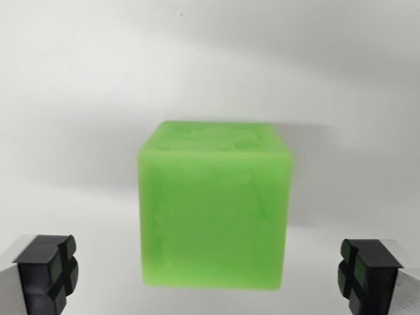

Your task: Stack cube

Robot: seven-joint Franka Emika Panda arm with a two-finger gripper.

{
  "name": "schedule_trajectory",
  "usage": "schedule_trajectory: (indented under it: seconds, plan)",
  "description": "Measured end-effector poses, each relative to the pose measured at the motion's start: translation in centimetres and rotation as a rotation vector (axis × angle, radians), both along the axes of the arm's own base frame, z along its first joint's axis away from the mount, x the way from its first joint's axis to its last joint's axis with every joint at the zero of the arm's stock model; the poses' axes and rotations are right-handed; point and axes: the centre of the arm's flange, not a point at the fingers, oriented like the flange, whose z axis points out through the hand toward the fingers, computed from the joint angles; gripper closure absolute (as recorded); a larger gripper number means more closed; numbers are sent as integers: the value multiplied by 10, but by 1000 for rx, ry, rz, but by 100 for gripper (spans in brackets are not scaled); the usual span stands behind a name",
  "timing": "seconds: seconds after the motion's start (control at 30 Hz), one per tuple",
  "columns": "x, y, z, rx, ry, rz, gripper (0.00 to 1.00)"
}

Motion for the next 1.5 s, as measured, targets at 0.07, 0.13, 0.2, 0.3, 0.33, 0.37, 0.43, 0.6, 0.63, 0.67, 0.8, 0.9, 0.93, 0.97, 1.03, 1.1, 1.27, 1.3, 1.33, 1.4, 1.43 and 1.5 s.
schedule_trajectory:
  seconds: [0.07,0.13,0.2,0.3,0.33,0.37,0.43,0.6,0.63,0.67,0.8,0.9,0.93,0.97,1.03,1.1,1.27,1.3,1.33,1.4,1.43,1.5]
  plan:
    - [0,0,-9,0,1,0,0]
    - [0,0,-16,1,0,0,0]
    - [0,1,-21,1,0,0,0]
    - [0,1,-31,1,0,0,0]
    - [0,1,-34,1,-1,0,0]
    - [0,1,-37,1,-1,0,0]
    - [0,1,-41,0,-1,0,0]
    - [0,0,-50,0,0,0,0]
    - [0,0,-51,0,0,0,0]
    - [0,0,-51,0,0,0,0]
    - [0,1,-52,0,-1,0,100]
    - [0,1,-52,0,-2,0,100]
    - [0,1,-52,0,-2,0,100]
    - [0,1,-52,0,-2,0,100]
    - [0,1,-52,0,-2,0,100]
    - [0,1,-51,0,-2,0,100]
    - [0,1,-51,0,-2,0,100]
    - [0,1,-51,0,-2,0,100]
    - [0,1,-51,0,-2,0,100]
    - [0,1,-51,0,-2,0,100]
    - [0,1,-51,0,-2,0,100]
    - [0,1,-51,0,-2,0,100]
